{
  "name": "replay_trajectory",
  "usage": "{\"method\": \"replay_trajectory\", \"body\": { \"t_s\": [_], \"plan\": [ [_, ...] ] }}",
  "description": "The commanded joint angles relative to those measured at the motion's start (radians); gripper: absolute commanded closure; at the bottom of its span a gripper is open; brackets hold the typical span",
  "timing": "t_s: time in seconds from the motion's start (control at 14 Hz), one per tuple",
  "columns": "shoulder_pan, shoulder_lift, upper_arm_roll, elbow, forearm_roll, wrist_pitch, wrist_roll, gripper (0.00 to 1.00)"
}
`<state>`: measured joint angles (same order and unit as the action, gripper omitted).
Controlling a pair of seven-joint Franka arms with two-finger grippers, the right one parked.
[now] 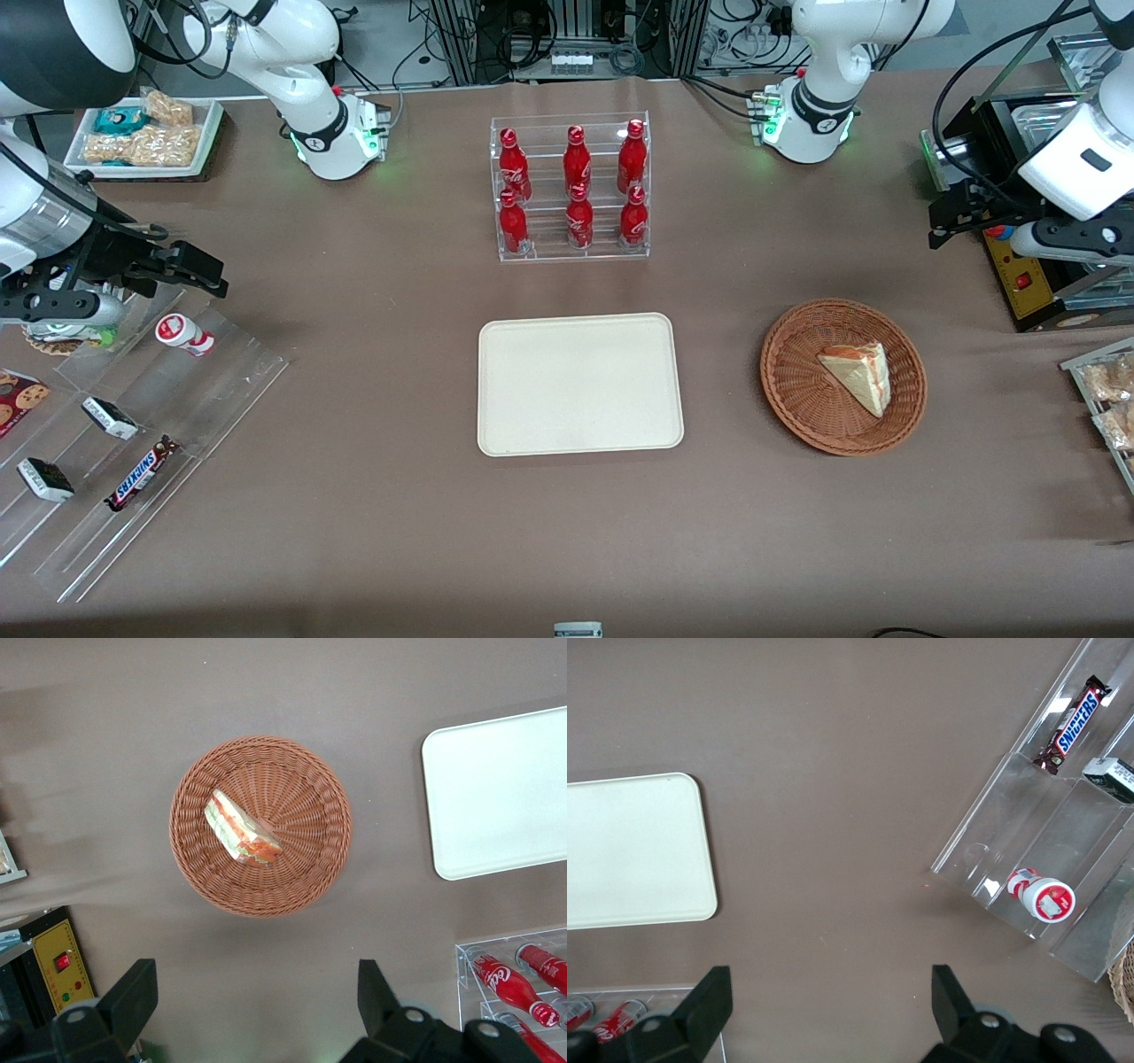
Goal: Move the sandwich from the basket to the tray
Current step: 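Move the left gripper over the sandwich in the wicker basket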
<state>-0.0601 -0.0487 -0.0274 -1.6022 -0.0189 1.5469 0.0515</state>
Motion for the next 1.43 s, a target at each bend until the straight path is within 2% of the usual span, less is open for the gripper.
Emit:
{"method": "replay_trajectory", "body": {
  "t_s": [0.0, 0.36, 0.57, 1.14, 1.36],
  "plan": [
    [0.009, 0.016, -0.003, 0.031, -0.016, -0.031, 0.008, 0.0],
    [0.005, 0.044, -0.005, 0.005, 0.0, -0.053, -0.027, 0.0],
    [0.006, 0.05, -0.005, -0.12, 0.0, 0.022, -0.03, 0.0],
    [0.013, 0.055, 0.007, -0.626, -0.001, 0.678, -0.03, 0.0],
    [0.022, 0.105, 0.033, -0.671, -0.001, 0.823, -0.115, 0.0]
  ]
}}
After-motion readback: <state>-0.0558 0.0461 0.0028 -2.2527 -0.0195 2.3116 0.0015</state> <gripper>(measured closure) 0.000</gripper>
